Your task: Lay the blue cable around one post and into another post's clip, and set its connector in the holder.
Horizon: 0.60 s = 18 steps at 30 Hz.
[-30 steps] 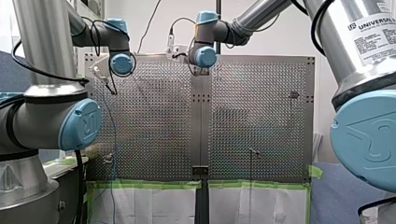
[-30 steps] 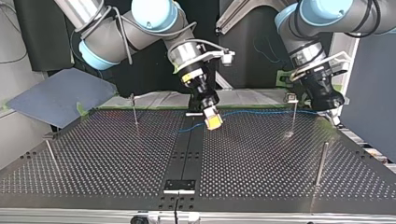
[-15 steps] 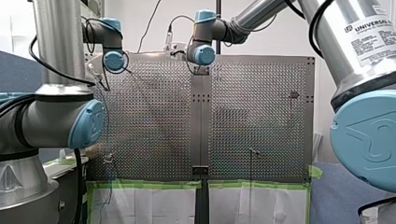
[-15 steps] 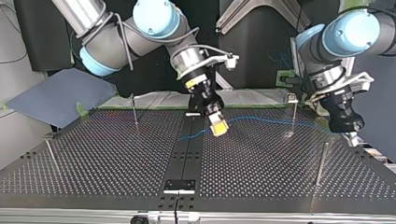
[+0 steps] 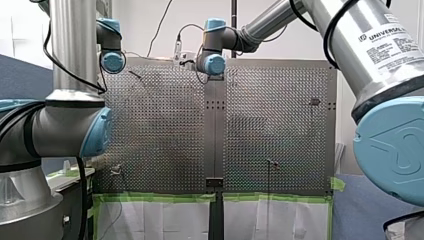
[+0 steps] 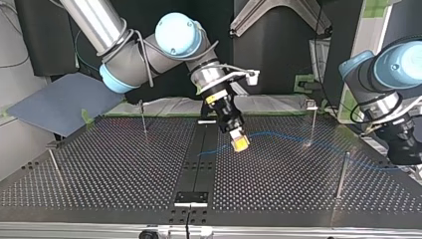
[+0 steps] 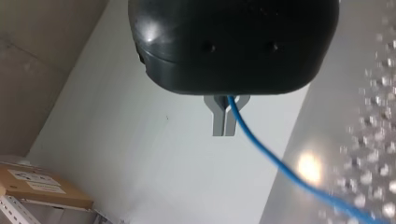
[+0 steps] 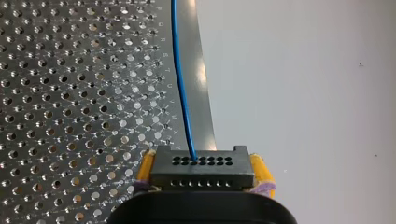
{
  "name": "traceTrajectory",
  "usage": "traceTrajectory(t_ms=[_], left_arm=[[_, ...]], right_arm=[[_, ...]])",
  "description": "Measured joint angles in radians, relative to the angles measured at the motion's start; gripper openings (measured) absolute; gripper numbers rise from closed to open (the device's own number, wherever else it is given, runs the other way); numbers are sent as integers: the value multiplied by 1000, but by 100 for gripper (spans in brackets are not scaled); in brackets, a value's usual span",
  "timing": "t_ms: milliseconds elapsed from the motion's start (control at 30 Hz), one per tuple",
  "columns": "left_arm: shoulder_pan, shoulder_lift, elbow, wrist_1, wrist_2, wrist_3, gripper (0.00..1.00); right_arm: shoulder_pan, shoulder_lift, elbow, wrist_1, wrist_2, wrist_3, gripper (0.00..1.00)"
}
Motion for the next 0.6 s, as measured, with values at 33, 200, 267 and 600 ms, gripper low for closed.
traceTrajectory(t_ms=[33, 200, 267, 600], left_arm=[[8, -10, 6, 0, 4, 3, 0], [22, -50, 20, 1, 34, 10, 0], [25, -65, 24, 3, 52, 11, 0], [31, -141, 42, 13, 126, 14, 0]], right_arm=[[0, 4, -7, 1, 1, 0, 0], [-2, 17, -41, 5, 4, 0, 0], [-3, 19, -51, 6, 6, 0, 0], [-12, 25, -70, 7, 24, 1, 0]])
